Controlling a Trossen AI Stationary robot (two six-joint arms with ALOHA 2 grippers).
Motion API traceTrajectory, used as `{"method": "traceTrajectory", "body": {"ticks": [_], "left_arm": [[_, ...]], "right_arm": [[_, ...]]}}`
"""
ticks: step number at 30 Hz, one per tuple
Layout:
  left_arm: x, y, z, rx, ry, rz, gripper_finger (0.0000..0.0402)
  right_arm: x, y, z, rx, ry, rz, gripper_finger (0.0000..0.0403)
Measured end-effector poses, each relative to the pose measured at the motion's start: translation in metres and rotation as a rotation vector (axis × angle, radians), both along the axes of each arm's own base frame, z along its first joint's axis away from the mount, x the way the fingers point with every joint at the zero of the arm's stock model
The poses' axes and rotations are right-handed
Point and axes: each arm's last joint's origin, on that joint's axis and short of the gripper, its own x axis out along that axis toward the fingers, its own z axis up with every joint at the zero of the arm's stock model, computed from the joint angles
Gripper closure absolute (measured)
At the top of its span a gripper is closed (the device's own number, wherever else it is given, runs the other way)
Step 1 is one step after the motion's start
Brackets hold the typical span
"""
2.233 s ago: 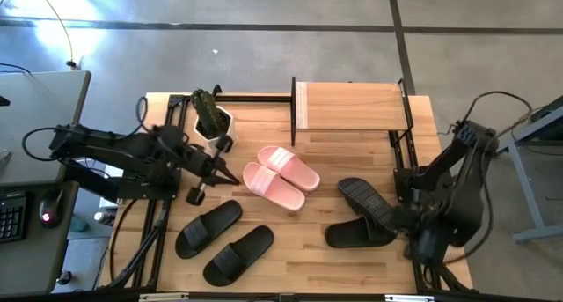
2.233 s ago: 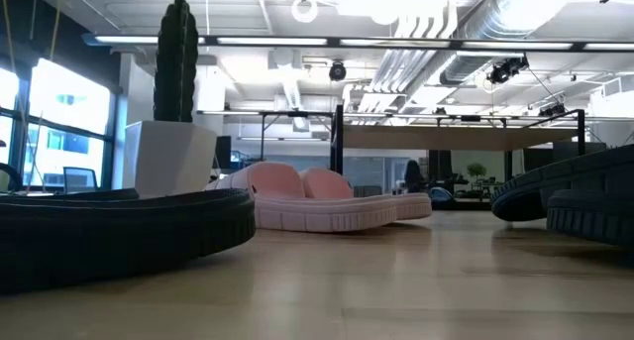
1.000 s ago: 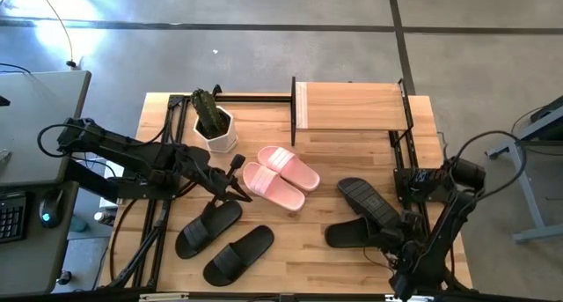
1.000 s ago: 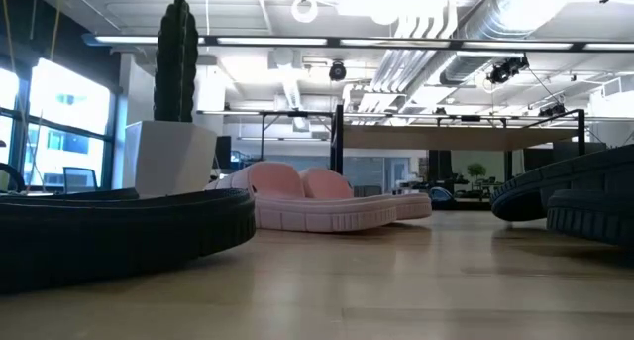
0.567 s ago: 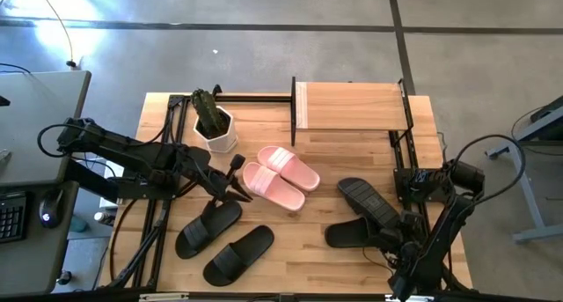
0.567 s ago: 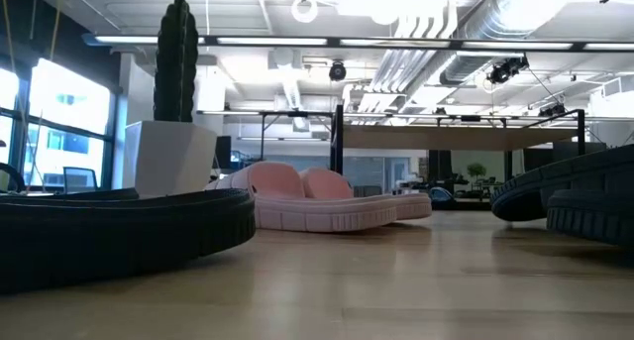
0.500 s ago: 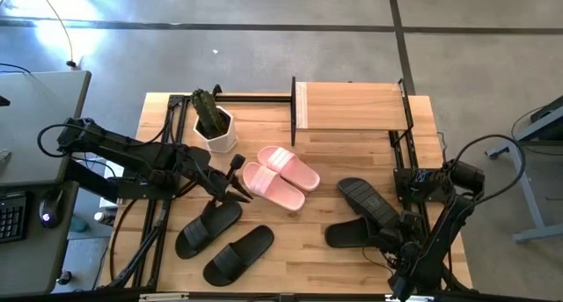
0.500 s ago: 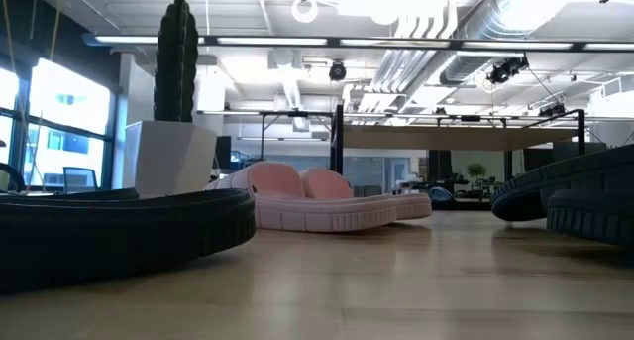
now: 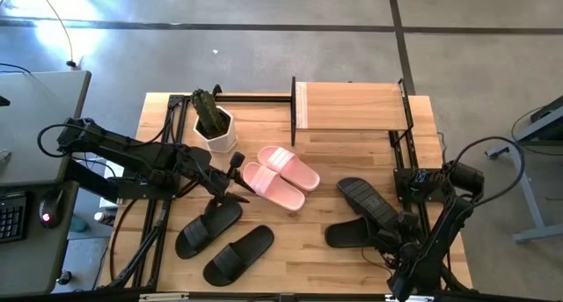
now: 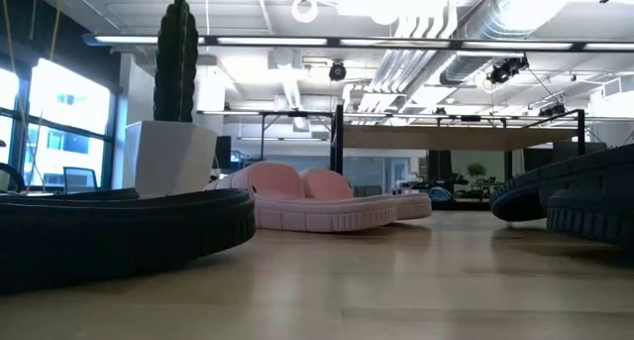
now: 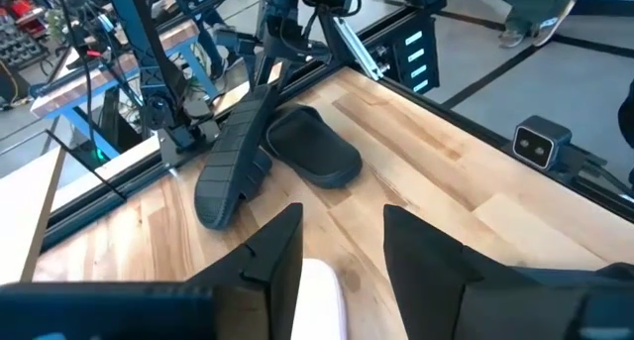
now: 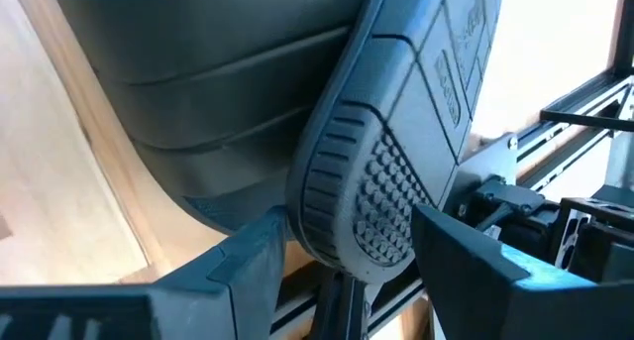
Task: Pick and place slides into the shelf
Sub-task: Put the black slipper on the shelf
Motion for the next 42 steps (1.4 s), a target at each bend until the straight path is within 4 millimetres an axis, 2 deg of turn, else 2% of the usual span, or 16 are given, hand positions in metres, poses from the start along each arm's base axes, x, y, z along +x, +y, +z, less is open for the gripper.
{"method": "traceTrajectory", "body": {"ticks": [10,14,23,26,34,42], "left_arm": [[0.0,0.0,0.0,0.003,0.001,-0.001,0.0273],[0.0,0.0,0.0,0.003,0.001,-0.001,0.0273],[0.0,0.001,0.0,0.01,0.0,0.027,0.0273],[0.0,0.001,0.0,0.011,0.0,0.03,0.0273],[0.0,0.001,0.0,0.011,0.0,0.032,0.0273],[0.0,0.001,0.0,0.008,0.0,0.033,0.0273]], "right_arm": [[0.01,0.001,-0.025,-0.107,0.08,-0.076,0.0207],[0.015,-0.002,-0.027,-0.124,0.066,-0.099,0.0241],[0.018,-0.004,-0.025,-0.13,0.011,-0.183,0.0346],[0.017,-0.006,-0.017,-0.114,-0.059,-0.249,0.0366],[0.015,-0.018,0.021,-0.003,-0.332,-0.363,0.0366],[0.012,-0.049,0.072,0.143,-0.583,-0.394,0.0368]]}}
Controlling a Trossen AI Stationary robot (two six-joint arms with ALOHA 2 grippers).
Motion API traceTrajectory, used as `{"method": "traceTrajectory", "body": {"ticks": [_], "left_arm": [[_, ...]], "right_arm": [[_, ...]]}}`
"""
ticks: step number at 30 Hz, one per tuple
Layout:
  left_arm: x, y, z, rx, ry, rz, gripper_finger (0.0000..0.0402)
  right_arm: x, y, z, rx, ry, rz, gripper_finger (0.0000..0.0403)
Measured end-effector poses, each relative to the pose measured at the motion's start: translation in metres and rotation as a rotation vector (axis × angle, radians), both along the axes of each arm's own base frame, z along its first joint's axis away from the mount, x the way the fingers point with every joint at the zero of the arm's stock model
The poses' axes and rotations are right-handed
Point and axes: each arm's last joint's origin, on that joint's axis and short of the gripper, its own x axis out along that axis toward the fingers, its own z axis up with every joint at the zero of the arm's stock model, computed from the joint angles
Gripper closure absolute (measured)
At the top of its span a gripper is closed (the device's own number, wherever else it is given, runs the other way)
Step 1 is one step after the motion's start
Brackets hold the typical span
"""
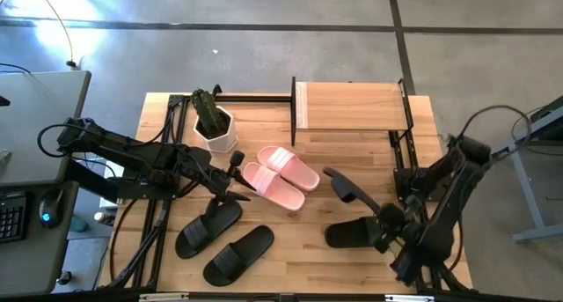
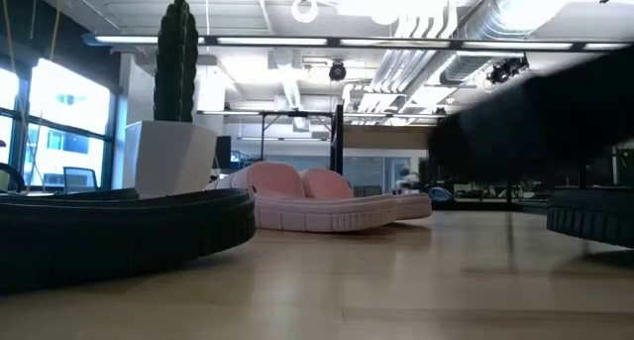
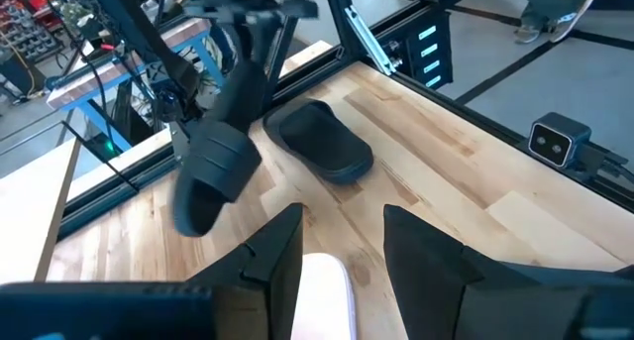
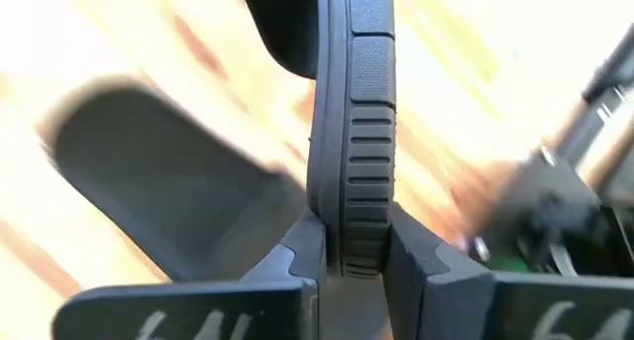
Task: Pick and place slides into the shelf
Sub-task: Put the black slipper on the shelf
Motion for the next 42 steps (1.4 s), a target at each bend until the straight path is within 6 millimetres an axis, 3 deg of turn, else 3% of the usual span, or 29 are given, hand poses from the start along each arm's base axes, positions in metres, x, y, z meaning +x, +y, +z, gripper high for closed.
{"method": "traceTrajectory", "body": {"ticks": [7,15,19,22,29,39,42], "left_arm": [[0.0,0.0,0.0,-0.019,0.004,0.008,0.0273],[0.0,0.0,0.0,-0.024,0.005,0.01,0.0273],[0.0,0.0,0.0,-0.024,0.005,0.01,0.0273],[0.0,0.0,0.0,-0.026,0.005,0.003,0.0273],[0.0,0.0,0.0,-0.026,0.005,-0.004,0.0273],[0.0,-0.001,0.0,-0.028,0.005,-0.01,0.0273],[0.0,-0.001,0.0,-0.028,0.005,-0.01,0.0273]], "right_arm": [[-0.006,-0.045,0.05,0.025,-0.38,0.004,0.037],[-0.014,-0.101,0.116,-0.111,-1.012,-0.114,0.0371],[-0.018,-0.126,0.138,-0.109,-1.16,-0.264,0.037],[-0.017,-0.139,0.144,-0.07,-1.209,-0.378,0.0364],[-0.017,-0.155,0.125,-0.008,-1.22,-0.523,0.0373],[0.0,-0.145,0.051,0.191,-1.339,-0.592,0.0373],[0.006,-0.145,0.038,0.215,-1.371,-0.568,0.0373]]}}
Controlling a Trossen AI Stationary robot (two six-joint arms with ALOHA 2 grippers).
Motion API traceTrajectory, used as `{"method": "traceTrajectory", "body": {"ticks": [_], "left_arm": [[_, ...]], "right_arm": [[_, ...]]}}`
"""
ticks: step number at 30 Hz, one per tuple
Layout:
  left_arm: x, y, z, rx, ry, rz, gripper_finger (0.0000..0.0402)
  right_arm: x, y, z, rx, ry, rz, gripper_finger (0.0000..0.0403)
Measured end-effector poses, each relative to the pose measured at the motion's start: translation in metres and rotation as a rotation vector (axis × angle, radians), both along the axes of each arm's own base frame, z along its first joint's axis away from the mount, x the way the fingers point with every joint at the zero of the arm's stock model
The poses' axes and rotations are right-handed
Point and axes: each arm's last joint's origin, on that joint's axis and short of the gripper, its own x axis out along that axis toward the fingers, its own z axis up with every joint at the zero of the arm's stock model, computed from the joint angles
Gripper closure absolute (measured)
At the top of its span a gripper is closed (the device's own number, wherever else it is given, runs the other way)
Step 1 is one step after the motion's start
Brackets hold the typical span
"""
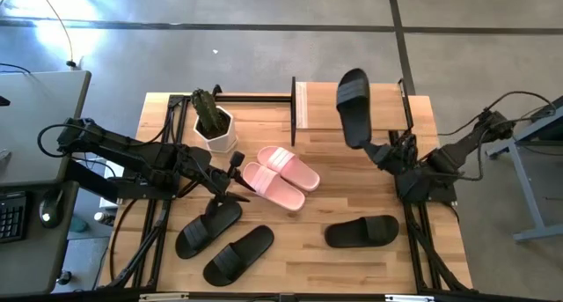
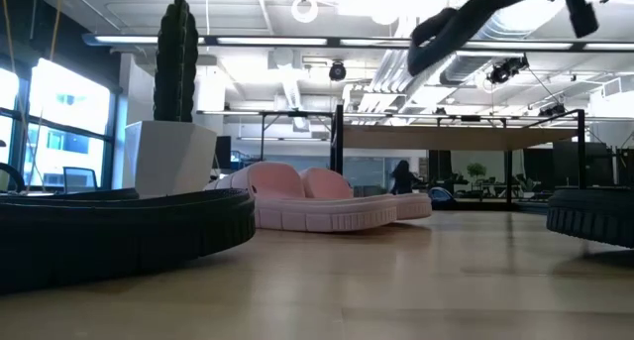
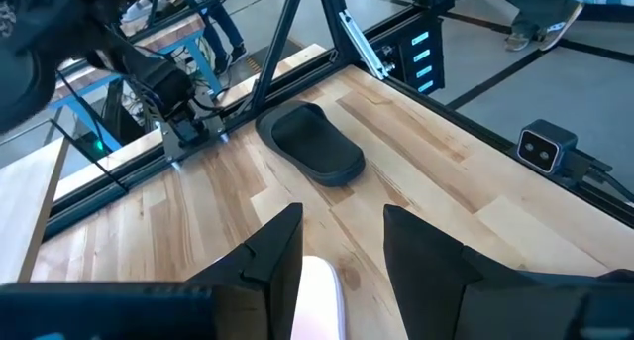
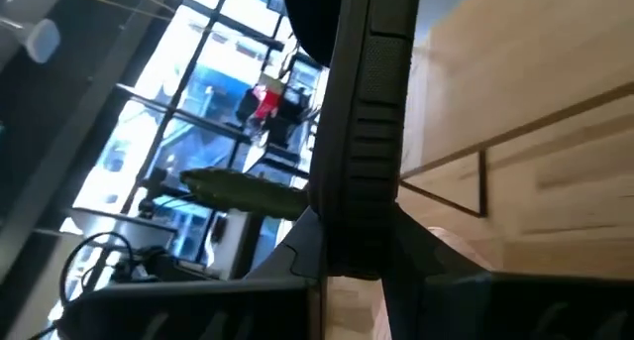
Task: Pick and place slides into the shelf
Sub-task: Put the black slipper on the shelf
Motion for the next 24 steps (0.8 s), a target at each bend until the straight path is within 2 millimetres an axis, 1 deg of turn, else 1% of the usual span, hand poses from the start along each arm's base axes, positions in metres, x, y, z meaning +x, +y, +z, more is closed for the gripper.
{"method": "traceTrajectory", "body": {"ticks": [3,6,9,11,15,24], "left_arm": [[0.0,0.0,0.0,0.0,0.0,0.0,0.0273],[0.0,0.0,0.0,0.0,0.0,0.0,0.0273],[0.0,0.0,0.0,0.0,0.0,0.0,0.0273],[0.0,0.0,0.0,0.0,0.0,0.0,0.0273],[0.0,0.0,0.0,0.0,0.0,0.0,0.0273],[0.0,0.0,0.0,0.0,0.0,0.0,0.0273]], "right_arm": [[0.006,-0.006,-0.006,-0.01,-0.035,0.016,0.0373],[0.014,-0.018,-0.01,-0.028,-0.085,0.065,0.0373],[0.021,-0.035,-0.01,-0.073,-0.143,0.063,0.0373],[0.023,-0.049,-0.013,-0.073,-0.155,0.053,0.0373],[0.031,-0.069,-0.024,-0.013,-0.102,0.069,0.0373],[0.046,-0.089,-0.039,0.031,-0.033,0.088,0.0373]]}}
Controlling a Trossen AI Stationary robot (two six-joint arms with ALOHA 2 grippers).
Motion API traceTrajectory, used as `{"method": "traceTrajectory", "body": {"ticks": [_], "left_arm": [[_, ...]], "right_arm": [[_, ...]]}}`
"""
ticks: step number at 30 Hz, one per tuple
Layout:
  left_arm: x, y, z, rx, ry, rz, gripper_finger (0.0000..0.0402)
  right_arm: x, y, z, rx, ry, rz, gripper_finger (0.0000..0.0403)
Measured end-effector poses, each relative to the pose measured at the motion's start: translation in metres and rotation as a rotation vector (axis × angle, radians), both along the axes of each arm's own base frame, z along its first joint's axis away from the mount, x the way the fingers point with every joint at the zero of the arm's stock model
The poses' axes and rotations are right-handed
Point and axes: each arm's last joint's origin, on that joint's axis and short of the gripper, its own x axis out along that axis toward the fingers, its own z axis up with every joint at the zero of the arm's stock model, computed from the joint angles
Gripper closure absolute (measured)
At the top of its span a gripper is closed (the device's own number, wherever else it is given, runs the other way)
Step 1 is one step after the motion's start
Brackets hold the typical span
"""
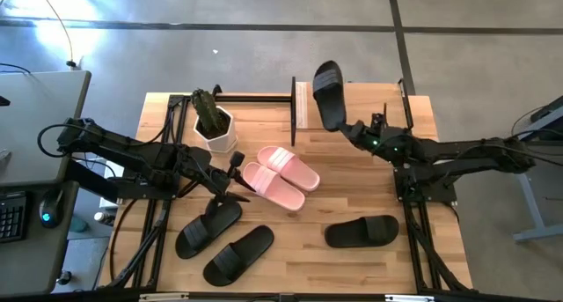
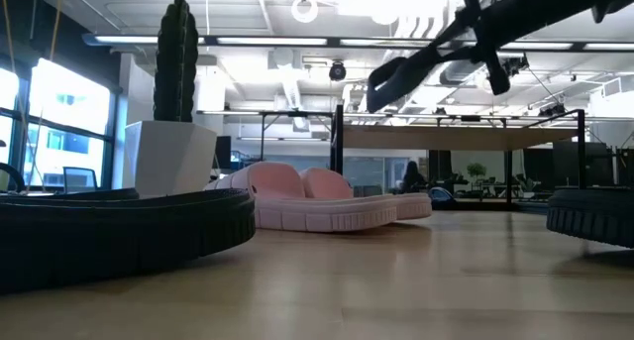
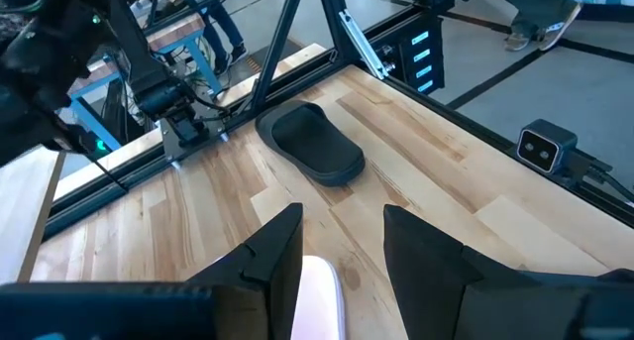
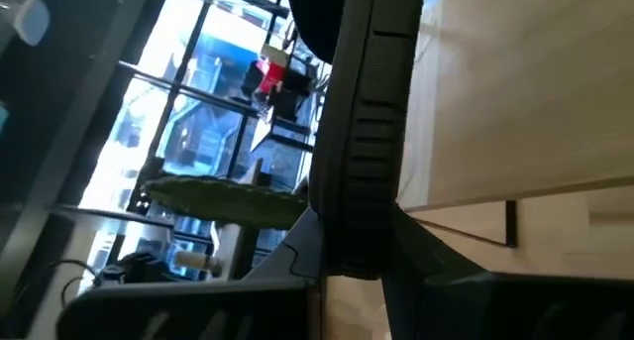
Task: Pick and place slides into the shelf
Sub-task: Put the black slipper on the shelf
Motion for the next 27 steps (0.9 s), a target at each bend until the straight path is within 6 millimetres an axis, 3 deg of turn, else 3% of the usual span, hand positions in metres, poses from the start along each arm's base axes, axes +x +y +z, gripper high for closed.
{"method": "traceTrajectory", "body": {"ticks": [12,27], "left_arm": [[0.0,0.0,0.0,0.0,0.0,0.0,0.0273],[0.0,0.0,0.0,0.0,0.0,0.0,0.0273]], "right_arm": [[0.014,-0.01,-0.02,0.103,0.055,-0.058,0.0369],[0.017,-0.011,-0.025,0.129,0.063,-0.099,0.0347]]}}
